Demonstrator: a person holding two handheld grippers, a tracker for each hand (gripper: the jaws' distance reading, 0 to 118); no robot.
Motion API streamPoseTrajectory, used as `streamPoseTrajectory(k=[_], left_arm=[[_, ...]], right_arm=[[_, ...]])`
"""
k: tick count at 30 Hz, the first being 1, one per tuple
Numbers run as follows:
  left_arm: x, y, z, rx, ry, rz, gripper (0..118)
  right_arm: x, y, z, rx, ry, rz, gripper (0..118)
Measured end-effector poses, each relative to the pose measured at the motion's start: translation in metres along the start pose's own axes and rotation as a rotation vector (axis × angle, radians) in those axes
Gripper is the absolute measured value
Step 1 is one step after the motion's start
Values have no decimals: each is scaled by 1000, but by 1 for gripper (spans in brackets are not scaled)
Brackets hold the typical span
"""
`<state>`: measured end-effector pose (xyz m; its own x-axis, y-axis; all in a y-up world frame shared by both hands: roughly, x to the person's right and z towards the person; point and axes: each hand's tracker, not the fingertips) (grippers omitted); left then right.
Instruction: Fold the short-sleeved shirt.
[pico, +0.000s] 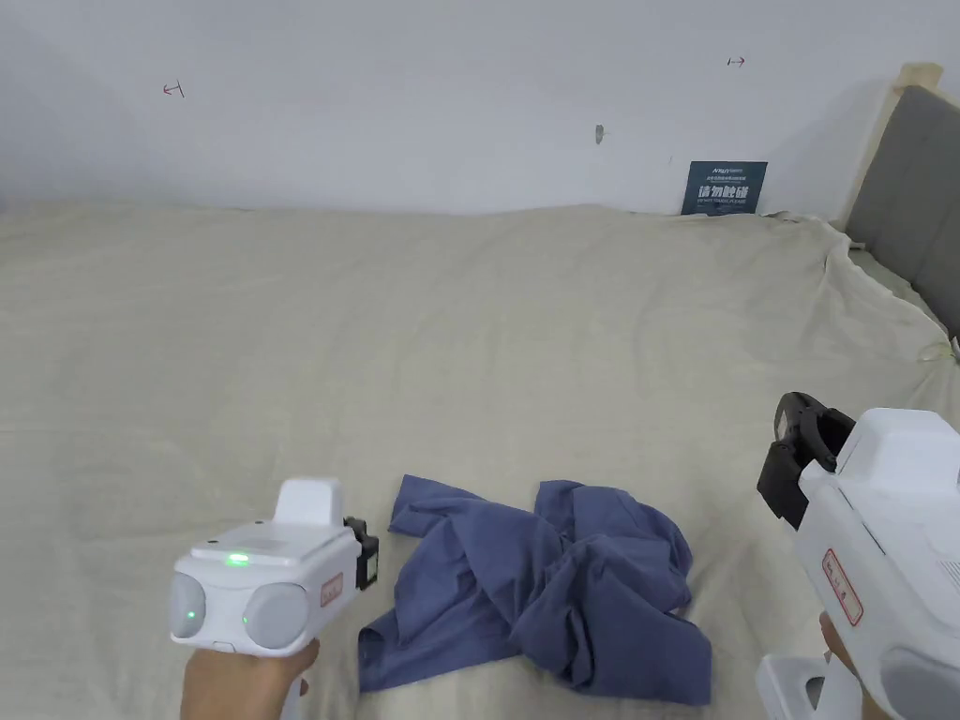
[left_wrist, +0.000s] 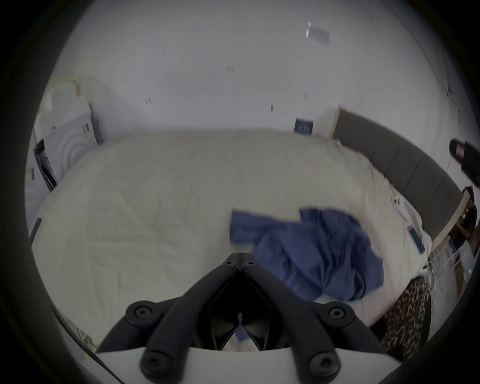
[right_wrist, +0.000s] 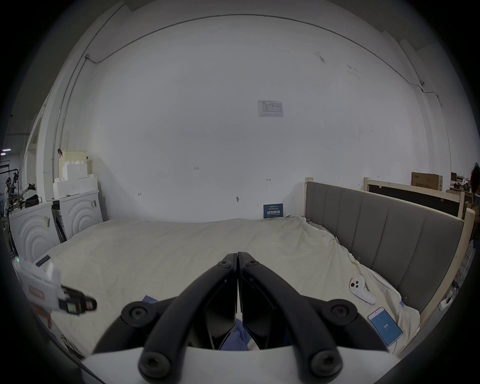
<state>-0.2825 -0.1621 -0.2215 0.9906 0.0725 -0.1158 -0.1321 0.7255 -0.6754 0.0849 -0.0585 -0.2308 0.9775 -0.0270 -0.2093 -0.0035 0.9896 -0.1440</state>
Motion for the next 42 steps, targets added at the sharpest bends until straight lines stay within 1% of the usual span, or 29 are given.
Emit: streamPoseTrajectory(k=[4, 8, 11, 12, 13, 14, 17, 18, 19, 20, 21, 23, 24, 25, 26, 27, 28, 29, 32, 35, 38, 39, 40, 41, 42], left_arm=[[7, -30, -26, -118, -23, 32, 0], [12, -49, -42, -199, -31, 53, 11], [14, -56, -51, -258, -22, 59, 68], [14, -57, -54, -266, -21, 63, 82], [15, -58, -58, -276, -19, 61, 87], [16, -59, -59, -279, -13, 59, 88], [19, -61, -67, -294, 25, 41, 88], [22, -62, -69, -303, 38, 30, 85], [23, -63, -71, -306, 46, 22, 78], [26, -65, -75, -309, 61, 1, 65], [28, -67, -78, -320, 76, -20, 46], [31, -69, -79, -308, 84, -30, 44], [32, -69, -78, -307, 85, -33, 38], [32, -68, -78, -306, 76, -43, 29], [33, -68, -77, -299, 64, -43, 16], [32, -68, -76, -286, 38, -30, 6], [30, -66, -77, -289, 12, -12, 4], [28, -64, -77, -298, 19, -8, 3], [17, -55, -61, -234, -41, 53, 2], [8, -42, -43, -177, -83, 79, 2], [6, -30, -31, -141, -105, 75, 2], [5, -27, -28, -133, -108, 71, 2], [5, -25, -26, -121, -114, 66, 2], [5, -23, -24, -112, -117, 62, 2], [7, -21, -22, -105, -121, 58, 2]], right_arm=[[0, -5, 0, -19, 0, 6, 0], [1, -10, 0, -38, -6, 4, 0], [1, -12, 0, -53, -9, 4, 0], [4, -13, -3, -58, -8, 3, 0], [5, -13, -4, -61, -8, 4, 0], [5, -14, -4, -63, -8, 5, 0], [6, -15, -6, -70, -9, 4, 0], [6, -15, -7, -72, -9, 3, 0], [6, -15, -7, -73, -9, 4, 0], [6, -16, -8, -75, -9, 5, 0], [6, -16, -9, -77, -10, 6, 0], [6, -17, -10, -82, -9, 8, 0], [6, -17, -11, -85, -9, 8, 0], [6, -18, -12, -89, -8, 7, 0], [6, -19, -13, -93, -7, 7, 0], [6, -20, -15, -97, -6, 6, 0], [7, -21, -17, -105, -6, 3, 0], [7, -23, -20, -115, -5, -1, 0], [11, -27, -36, -168, 2, -14, 0], [14, -36, -65, -273, 16, -26, 0], [18, -49, -104, -402, 34, -43, 0], [17, -54, -116, -429, 41, -43, 2], [18, -60, -129, -480, 48, -32, 5], [18, -66, -140, -506, 41, -18, 16], [18, -75, -156, -548, 45, -10, 43]])
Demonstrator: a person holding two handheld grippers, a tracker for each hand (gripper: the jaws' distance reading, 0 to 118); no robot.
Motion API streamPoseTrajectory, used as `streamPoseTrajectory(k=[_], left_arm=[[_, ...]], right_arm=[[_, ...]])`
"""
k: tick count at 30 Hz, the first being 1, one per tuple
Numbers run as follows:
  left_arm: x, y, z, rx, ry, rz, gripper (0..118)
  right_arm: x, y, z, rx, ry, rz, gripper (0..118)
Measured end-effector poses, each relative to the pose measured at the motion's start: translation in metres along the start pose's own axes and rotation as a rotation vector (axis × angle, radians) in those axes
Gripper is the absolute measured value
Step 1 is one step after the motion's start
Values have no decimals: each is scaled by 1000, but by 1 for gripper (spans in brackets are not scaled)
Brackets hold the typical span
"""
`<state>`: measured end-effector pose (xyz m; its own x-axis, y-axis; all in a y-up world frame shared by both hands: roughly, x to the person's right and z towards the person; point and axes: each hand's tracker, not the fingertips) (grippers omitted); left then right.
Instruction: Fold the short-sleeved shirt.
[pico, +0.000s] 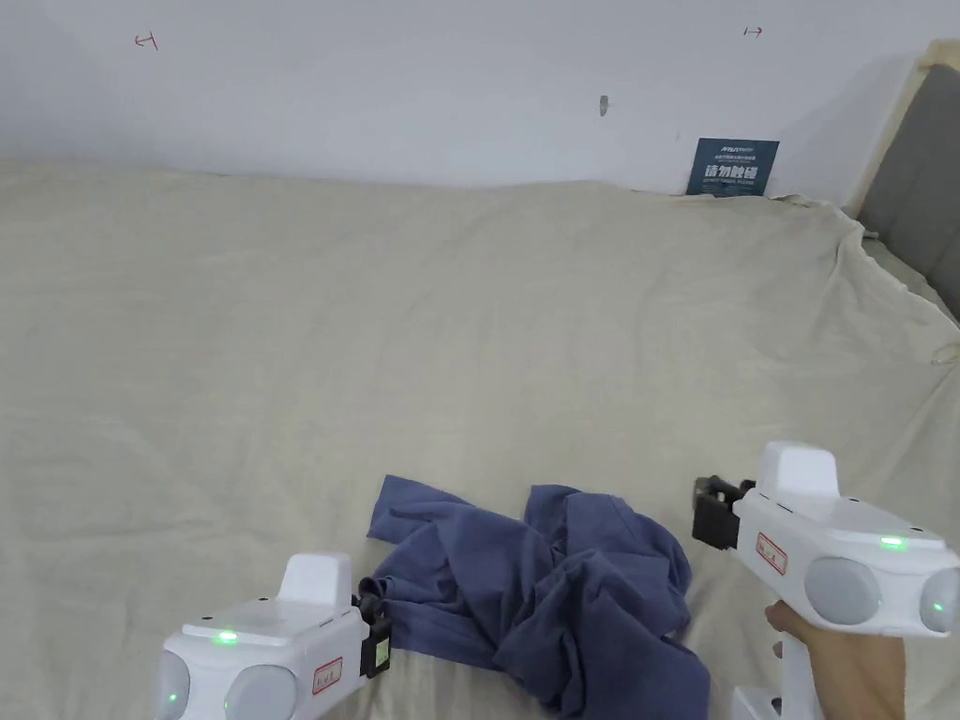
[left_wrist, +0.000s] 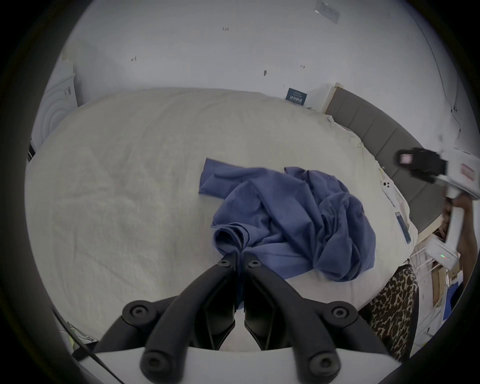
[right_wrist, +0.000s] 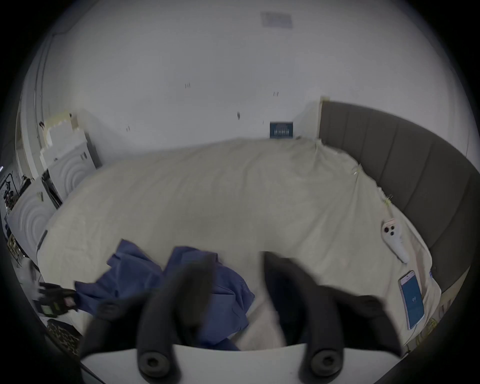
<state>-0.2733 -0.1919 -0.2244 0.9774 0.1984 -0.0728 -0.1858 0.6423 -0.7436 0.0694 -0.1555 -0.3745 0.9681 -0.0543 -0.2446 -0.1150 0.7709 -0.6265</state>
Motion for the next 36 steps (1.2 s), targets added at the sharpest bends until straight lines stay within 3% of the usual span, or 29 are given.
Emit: streamPoseTrajectory(k=[1, 2, 3, 10, 12, 14, 17, 18, 22, 26, 36], left_arm=[[0, 1, 1, 5, -2, -4, 2], [0, 2, 0, 5, -4, -5, 2], [-1, 3, 0, 7, -5, -6, 2], [-4, 5, -8, 12, -36, 10, 2], [-6, 4, -12, 7, -35, 11, 2], [-8, 4, -13, 5, -34, 12, 2], [-9, 2, -14, -1, -33, 17, 2], [-9, 2, -14, -2, -32, 18, 2], [-9, 1, -11, 6, -39, 36, 2], [-13, 5, -6, 24, -65, 77, 2], [-37, 57, 24, 158, -94, 170, 2]], right_arm=[[1, 0, -12, -28, -10, -4, 65], [0, 0, -24, -50, -11, 3, 77], [0, -1, -35, -71, -2, 5, 82], [1, -14, -111, -268, -23, 18, 83], [0, -21, -123, -304, -14, 16, 77], [-4, -27, -122, -320, 2, 5, 64], [-7, -29, -119, -322, 68, -35, 27], [-9, -28, -115, -326, 87, -39, 4], [-26, -18, -89, -270, 85, 62, 3], [-26, 1, -43, -171, 131, -6, 3], [-18, 86, 86, 141, 129, -30, 3]])
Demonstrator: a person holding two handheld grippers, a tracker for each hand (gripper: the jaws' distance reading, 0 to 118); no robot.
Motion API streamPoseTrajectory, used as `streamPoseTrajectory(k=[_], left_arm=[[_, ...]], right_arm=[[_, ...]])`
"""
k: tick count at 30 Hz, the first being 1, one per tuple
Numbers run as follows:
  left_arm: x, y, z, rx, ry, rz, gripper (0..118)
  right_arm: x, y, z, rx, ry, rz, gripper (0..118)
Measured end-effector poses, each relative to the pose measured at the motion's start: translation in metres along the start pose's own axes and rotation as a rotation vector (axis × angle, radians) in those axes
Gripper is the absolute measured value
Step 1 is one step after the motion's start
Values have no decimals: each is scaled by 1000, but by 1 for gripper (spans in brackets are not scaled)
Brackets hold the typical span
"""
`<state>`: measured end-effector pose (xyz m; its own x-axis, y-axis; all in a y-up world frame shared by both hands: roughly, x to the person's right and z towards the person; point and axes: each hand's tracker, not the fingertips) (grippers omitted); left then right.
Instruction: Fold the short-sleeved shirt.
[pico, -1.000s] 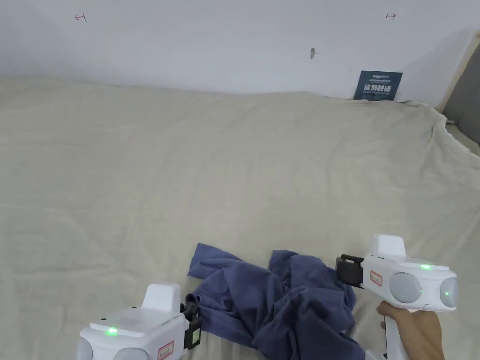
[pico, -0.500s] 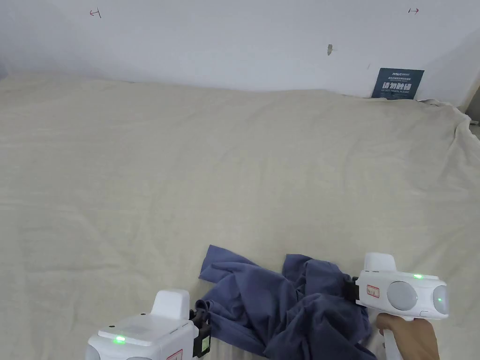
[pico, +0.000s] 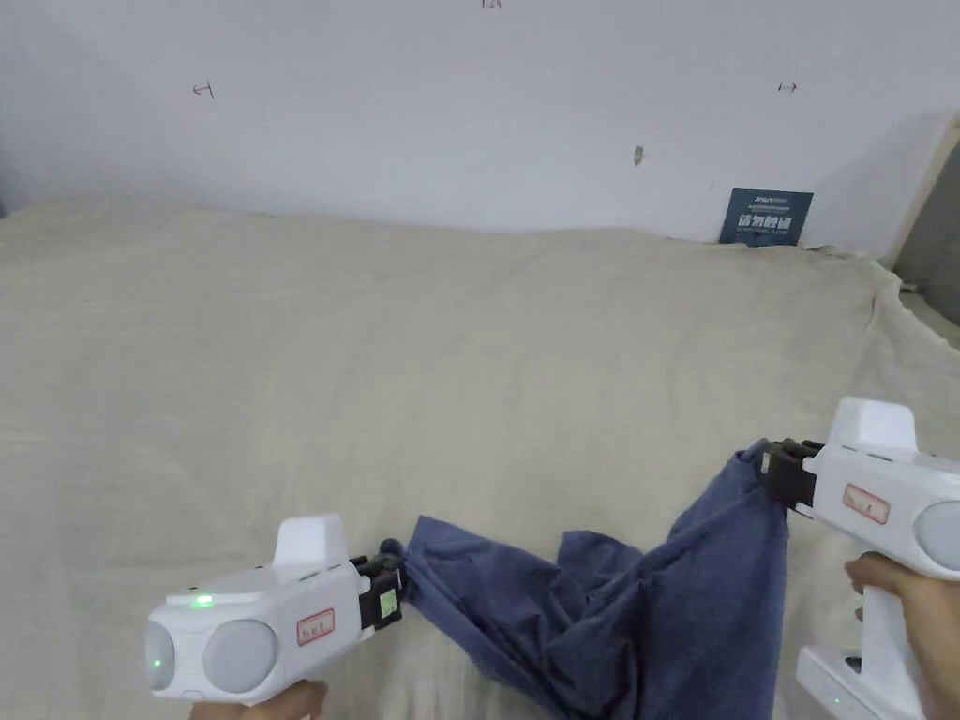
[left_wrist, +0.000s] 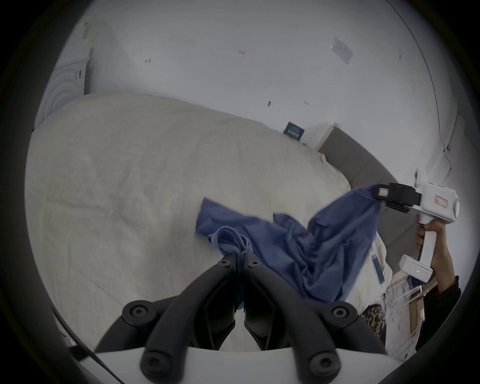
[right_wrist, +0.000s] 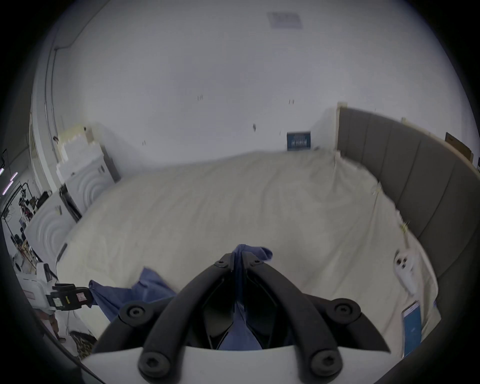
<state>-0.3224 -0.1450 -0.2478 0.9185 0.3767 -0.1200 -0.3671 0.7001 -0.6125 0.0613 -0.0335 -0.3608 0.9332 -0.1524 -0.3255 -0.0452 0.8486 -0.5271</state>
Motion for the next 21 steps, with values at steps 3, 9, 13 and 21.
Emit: streamPoseTrajectory(k=[3, 9, 13, 21], left_arm=[[-10, 39, 11, 72, 19, 6, 2], [-30, 134, 30, 195, 112, -20, 2], [-30, 188, 41, 254, 168, -45, 2], [-13, 277, 52, 364, 274, -143, 2]], right_arm=[[1, 32, 26, 56, -7, -17, 3], [36, 85, 14, 136, -40, -3, 3], [42, 115, -1, 181, -62, 22, 3], [47, 171, -36, 287, -134, 55, 3]])
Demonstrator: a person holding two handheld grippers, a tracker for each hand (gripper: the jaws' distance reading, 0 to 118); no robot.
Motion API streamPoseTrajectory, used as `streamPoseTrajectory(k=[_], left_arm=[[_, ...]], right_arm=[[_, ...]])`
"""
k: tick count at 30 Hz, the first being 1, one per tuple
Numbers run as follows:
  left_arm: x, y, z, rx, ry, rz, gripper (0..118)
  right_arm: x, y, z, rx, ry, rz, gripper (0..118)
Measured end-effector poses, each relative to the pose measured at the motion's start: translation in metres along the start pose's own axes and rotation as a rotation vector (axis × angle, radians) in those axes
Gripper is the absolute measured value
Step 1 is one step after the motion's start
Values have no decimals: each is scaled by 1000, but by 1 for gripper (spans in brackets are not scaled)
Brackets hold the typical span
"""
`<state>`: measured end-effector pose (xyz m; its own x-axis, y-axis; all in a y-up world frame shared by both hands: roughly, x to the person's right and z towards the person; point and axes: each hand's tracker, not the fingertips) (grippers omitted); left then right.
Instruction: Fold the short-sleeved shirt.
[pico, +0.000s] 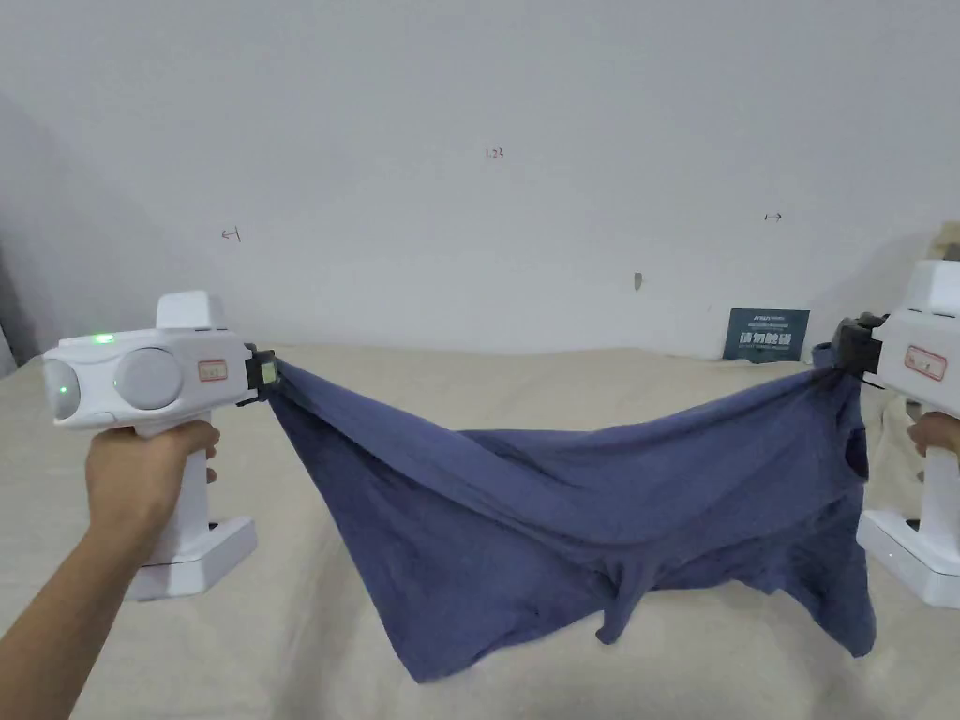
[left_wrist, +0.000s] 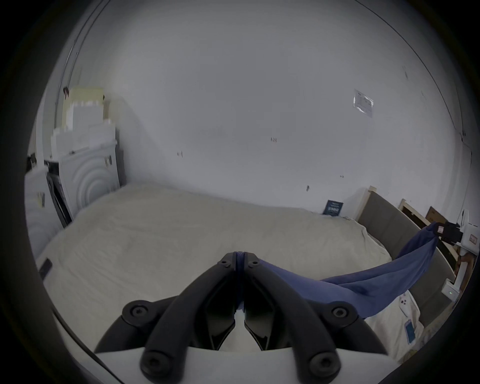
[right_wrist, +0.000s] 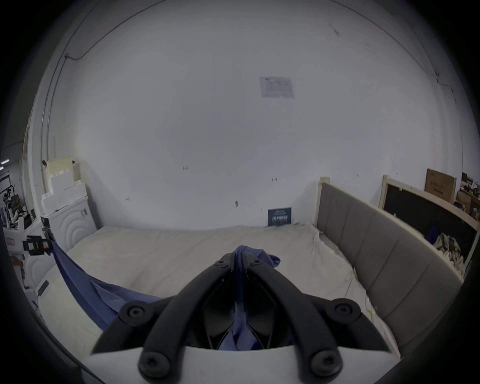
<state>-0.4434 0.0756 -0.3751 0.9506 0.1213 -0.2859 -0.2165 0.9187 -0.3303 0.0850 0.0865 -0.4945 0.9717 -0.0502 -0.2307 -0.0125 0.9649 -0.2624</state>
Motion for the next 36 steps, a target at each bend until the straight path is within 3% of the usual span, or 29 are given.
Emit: streamPoseTrajectory(k=[9, 15, 27, 36], left_arm=[[-4, 64, -22, 93, 66, -18, 2], [-18, 53, -39, 96, 94, -45, 2], [-51, -83, -57, -94, 109, -13, 2], [-72, -203, -13, -232, 86, 41, 2]], right_arm=[[-4, 30, -30, 69, -12, 22, 3], [-9, 14, -48, 63, 8, 18, 3], [-13, -107, -62, -121, 22, -4, 3], [-6, -211, 2, -242, 19, -55, 3]])
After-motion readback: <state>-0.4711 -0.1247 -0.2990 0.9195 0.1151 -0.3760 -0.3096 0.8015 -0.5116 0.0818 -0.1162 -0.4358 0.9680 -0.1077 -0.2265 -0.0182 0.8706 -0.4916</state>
